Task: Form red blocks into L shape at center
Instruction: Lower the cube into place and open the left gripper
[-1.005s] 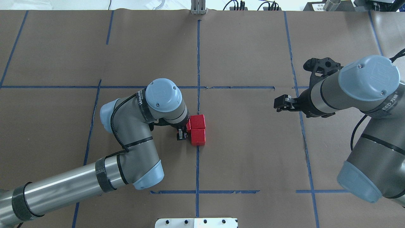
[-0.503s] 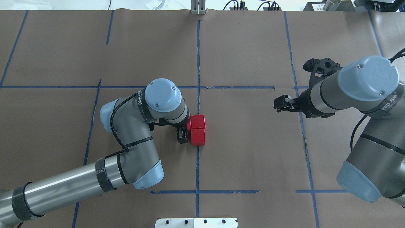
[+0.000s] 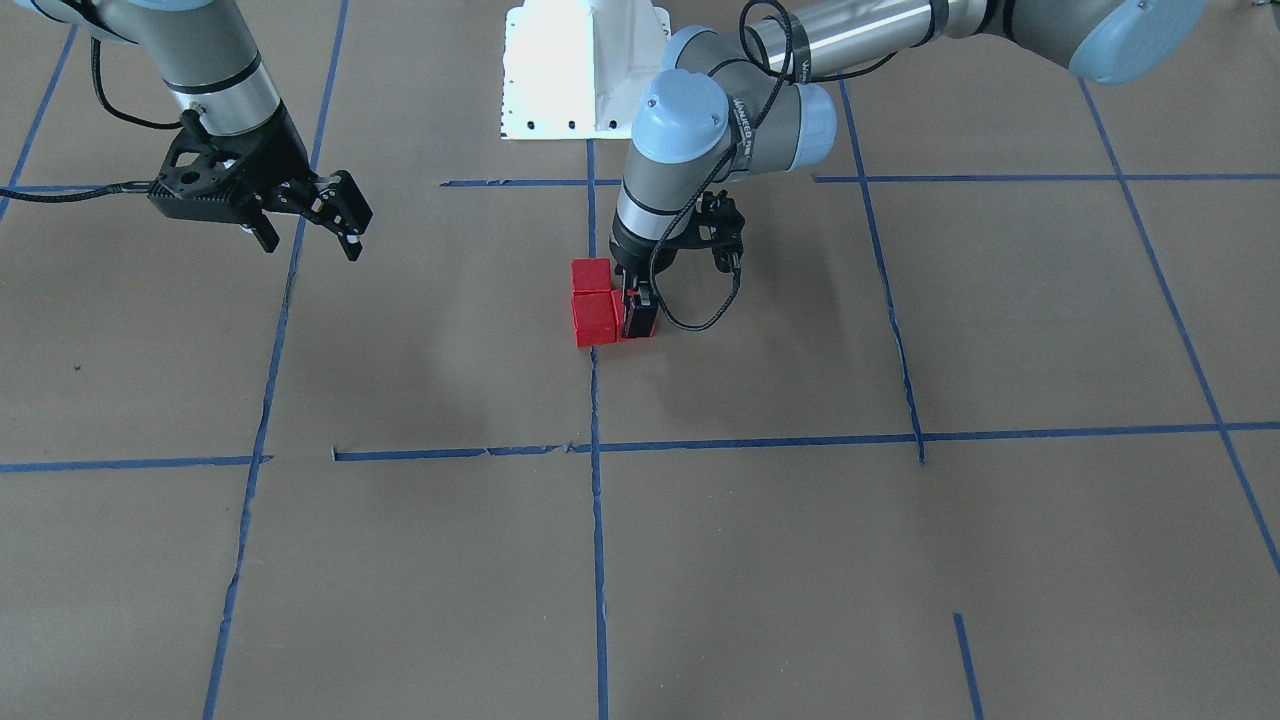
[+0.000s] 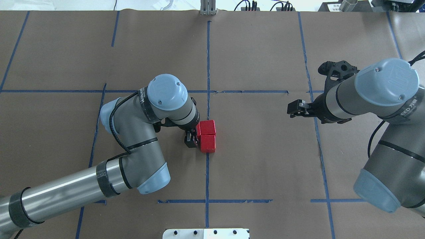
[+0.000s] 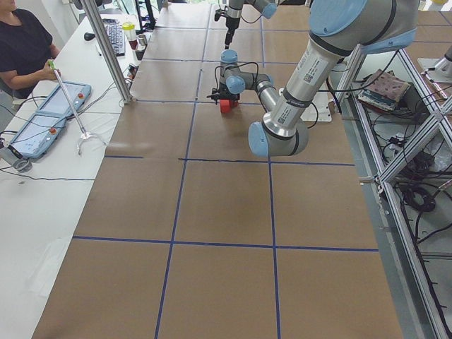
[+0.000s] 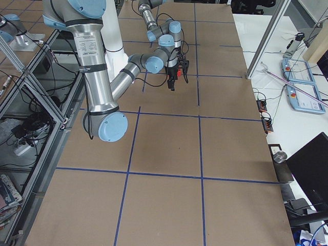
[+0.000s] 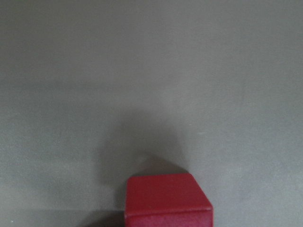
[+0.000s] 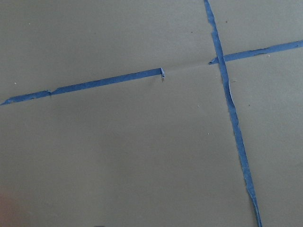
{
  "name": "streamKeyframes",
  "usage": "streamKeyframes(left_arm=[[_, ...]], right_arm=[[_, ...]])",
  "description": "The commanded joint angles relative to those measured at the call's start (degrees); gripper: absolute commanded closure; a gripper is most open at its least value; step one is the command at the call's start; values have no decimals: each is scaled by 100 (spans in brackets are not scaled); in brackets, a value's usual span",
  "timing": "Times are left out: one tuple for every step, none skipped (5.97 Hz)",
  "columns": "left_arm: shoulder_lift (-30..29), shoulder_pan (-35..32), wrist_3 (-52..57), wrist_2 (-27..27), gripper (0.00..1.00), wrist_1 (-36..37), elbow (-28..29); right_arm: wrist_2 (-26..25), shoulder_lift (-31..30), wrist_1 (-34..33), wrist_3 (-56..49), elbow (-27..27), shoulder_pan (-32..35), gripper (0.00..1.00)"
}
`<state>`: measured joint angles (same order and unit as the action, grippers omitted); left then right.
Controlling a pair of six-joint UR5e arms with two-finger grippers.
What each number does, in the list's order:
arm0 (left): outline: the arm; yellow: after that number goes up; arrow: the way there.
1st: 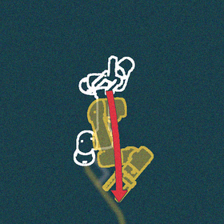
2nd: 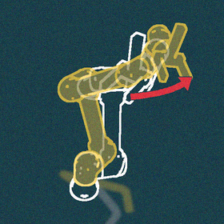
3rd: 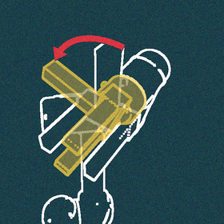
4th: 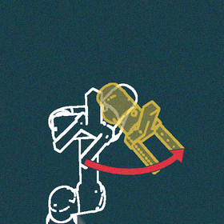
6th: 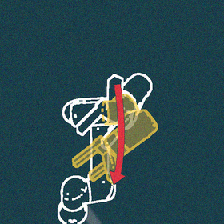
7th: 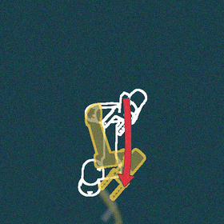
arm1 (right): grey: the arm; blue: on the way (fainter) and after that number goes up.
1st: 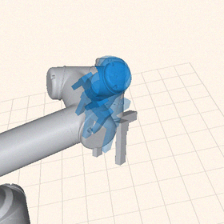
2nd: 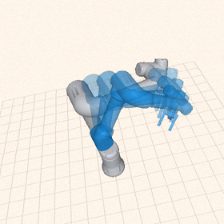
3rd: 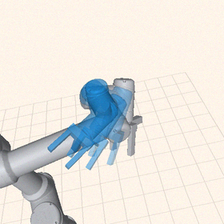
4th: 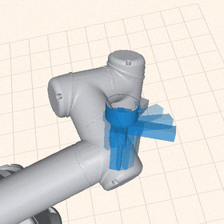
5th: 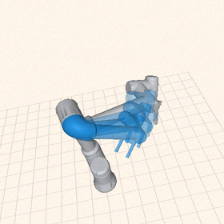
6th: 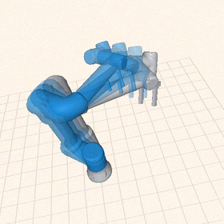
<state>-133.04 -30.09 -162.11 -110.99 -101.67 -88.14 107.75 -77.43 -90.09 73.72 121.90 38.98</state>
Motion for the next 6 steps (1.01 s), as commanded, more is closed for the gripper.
streamKeyframes(left_arm=[[259,-426,946,-562,0,278,-709],[687,-576,1727,-599,0,454,-1340],[1074,-760,2675,-600,0,481,-1729],[1513,-962,3868,-661,0,473,-1977],[2292,-1181,5037,-713,0,464,-2414],[2813,-1680,6006,-1123,0,412,-2506]], right_arm=[[148,-9,-9,-68,27,205,0],[698,-44,-52,-190,-8,633,0],[1112,-105,-79,-653,-164,1055,0],[1464,-140,-79,-1057,-436,1460,0],[1694,-202,-88,-1566,-639,1873,0],[1714,-289,-88,-2215,-910,2146,0]])
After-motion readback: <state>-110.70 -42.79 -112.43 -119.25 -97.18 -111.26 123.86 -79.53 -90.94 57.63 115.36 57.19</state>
